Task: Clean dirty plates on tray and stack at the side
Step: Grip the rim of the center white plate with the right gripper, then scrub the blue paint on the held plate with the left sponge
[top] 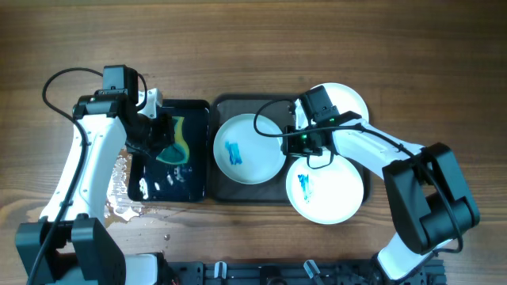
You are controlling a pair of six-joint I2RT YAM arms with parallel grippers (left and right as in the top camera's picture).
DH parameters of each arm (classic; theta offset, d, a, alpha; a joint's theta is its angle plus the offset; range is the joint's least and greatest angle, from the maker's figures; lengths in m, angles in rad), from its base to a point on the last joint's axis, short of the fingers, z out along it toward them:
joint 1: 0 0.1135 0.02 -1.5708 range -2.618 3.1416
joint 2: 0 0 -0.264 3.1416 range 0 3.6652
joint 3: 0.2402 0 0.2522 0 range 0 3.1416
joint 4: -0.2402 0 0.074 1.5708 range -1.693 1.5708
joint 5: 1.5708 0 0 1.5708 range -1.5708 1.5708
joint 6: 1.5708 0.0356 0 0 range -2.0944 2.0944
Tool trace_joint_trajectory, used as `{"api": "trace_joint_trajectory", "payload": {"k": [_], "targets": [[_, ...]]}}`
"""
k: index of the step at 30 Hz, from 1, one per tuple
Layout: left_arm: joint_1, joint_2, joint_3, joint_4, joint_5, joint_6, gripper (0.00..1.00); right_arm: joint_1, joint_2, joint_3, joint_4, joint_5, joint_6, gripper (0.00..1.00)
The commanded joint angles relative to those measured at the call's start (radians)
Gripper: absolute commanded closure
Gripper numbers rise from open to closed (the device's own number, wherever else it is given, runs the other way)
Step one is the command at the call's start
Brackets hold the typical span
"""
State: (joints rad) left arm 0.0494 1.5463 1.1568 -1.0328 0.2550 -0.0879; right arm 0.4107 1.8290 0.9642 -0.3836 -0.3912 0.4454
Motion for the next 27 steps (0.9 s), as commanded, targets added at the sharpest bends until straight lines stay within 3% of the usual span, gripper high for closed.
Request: {"api": "trace_joint_trajectory", "payload": {"k": [1, 3, 5, 8, 13, 15, 18, 21, 27], "targets": [[-0.003, -0.006, 0.016, 0.008, 0.171, 0.118, 0.96, 0.002, 0.025, -0.007, -0.015, 0.018, -0.002, 0.96], [-0.003, -0.006, 0.009, 0.055, 0.148, 0.156, 0.96, 0.002, 0.025, -0.007, -0.020, 0.003, -0.028, 0.96], [-0.003, -0.005, 0.005, 0.109, -0.094, -0.003, 0.96, 0.002, 0.025, -0.007, -0.029, -0.002, -0.031, 0.96], [-0.020, -0.005, 0.005, 0.109, -0.339, -0.183, 0.96, 0.002, 0.025, -0.007, -0.035, -0.002, -0.035, 0.96], [-0.116, -0.005, 0.005, 0.111, -0.409, -0.204, 0.96, 0.002, 0.025, -0.007, -0.036, -0.002, -0.035, 0.96], [-0.159, -0.005, 0.005, 0.116, -0.346, -0.204, 0.96, 0.002, 0.025, -0.007, -0.036, -0.002, -0.034, 0.96], [-0.201, -0.003, 0.005, 0.132, -0.009, -0.206, 0.96, 0.002, 0.025, -0.007, -0.040, -0.002, -0.035, 0.96], [-0.204, 0.006, 0.005, 0.150, 0.188, -0.212, 0.96, 0.002, 0.025, -0.007, -0.044, -0.002, -0.035, 0.96], [-0.392, 0.211, 0.005, 0.254, 0.250, -0.261, 0.96, 0.002, 0.025, -0.007, -0.052, -0.002, -0.034, 0.96]]}}
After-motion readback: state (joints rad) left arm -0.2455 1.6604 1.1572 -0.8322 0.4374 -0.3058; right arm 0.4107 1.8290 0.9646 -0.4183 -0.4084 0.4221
